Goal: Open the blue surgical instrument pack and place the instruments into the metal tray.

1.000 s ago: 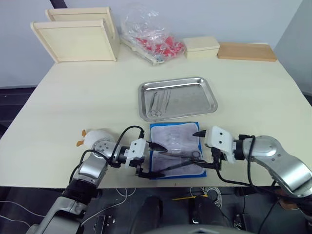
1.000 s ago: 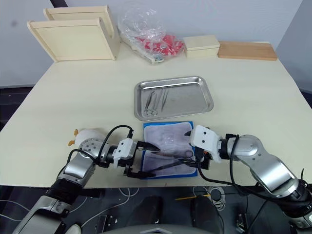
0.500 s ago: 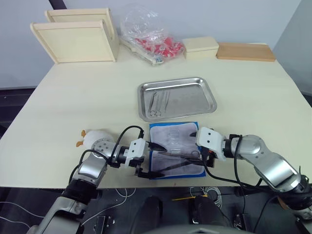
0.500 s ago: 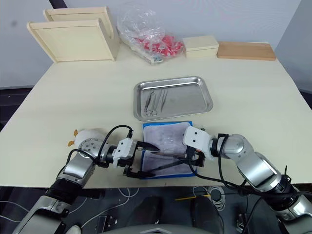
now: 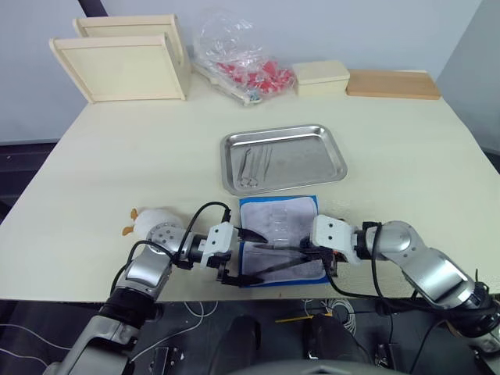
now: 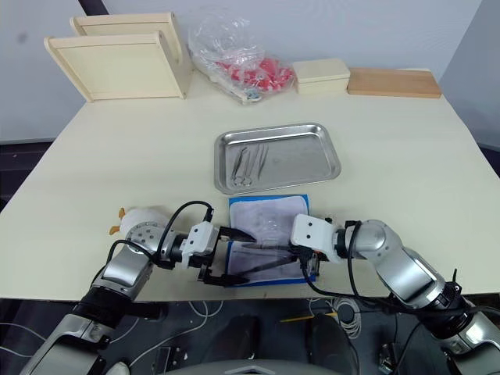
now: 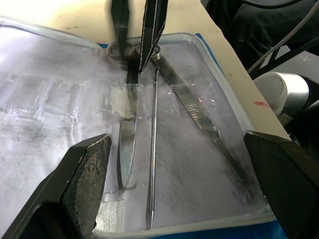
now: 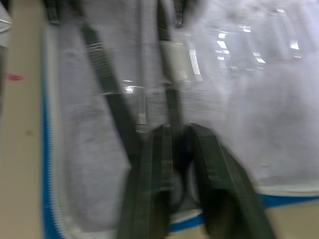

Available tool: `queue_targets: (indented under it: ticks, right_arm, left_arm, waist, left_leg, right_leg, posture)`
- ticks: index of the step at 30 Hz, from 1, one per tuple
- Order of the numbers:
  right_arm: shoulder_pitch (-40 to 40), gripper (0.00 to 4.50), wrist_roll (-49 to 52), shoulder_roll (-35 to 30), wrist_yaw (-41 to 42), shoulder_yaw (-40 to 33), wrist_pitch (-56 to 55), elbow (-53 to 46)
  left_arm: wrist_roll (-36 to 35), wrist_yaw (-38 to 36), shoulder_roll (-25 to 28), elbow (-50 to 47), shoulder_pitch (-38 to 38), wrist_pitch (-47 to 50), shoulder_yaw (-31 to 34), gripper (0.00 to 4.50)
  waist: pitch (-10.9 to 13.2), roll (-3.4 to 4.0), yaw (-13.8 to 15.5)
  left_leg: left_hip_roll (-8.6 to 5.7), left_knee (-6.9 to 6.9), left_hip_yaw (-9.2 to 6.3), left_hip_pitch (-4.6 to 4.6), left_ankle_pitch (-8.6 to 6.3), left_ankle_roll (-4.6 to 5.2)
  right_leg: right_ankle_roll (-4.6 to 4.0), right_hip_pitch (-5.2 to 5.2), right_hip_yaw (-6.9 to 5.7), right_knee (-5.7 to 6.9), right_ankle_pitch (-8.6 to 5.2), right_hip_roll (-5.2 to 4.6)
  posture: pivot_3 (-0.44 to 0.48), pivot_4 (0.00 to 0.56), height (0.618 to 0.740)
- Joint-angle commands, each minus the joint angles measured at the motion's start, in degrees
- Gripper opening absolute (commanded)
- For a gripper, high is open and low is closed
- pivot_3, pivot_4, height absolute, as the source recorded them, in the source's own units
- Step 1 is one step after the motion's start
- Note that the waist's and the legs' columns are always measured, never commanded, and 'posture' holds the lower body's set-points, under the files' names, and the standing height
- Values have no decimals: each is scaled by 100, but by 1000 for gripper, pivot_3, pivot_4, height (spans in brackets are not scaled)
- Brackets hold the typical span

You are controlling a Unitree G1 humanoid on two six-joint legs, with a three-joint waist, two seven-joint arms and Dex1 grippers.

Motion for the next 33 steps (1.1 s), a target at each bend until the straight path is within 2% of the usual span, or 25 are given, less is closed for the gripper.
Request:
queue_targets:
  ticks: [1, 10, 19, 33]
  right_arm:
    - [35, 9, -115, -52, 61, -96, -194, 148]
    - [-328, 9, -323, -22, 181, -111, -526, 13]
    - [-709, 9, -522, 51, 415, 7, -92, -326]
    - [-1104, 9, -739, -371, 902, 132, 877, -813]
  left_arm:
    - [223, -43, 81, 243, 183, 106, -185, 4500]
    - [250, 0, 36, 286, 162, 98, -212, 4500]
    - [257, 31, 5, 305, 138, 114, -234, 4500]
    - [321, 115, -64, 297, 138, 193, -308, 4500]
  waist:
    - [-2, -1, 0]
    - [-4, 0, -1]
    - [-2, 2, -1]
    - [-1, 5, 12]
  left_leg:
    - [0, 2, -1, 0, 0, 0]
    - [1, 10, -1, 0, 0, 0]
    - [2, 16, -5, -1, 0, 0]
    - [1, 21, -4, -3, 0, 0]
  right_leg:
    - [0, 0, 0, 1, 0, 0]
    - [0, 0, 0, 11, 0, 1]
    - [-2, -4, -2, 27, -2, 3]
    - [-1, -5, -1, 28, -2, -2]
  posture:
    - [0, 150, 740]
    - [0, 150, 740]
    - [0, 150, 740]
    - [0, 150, 740]
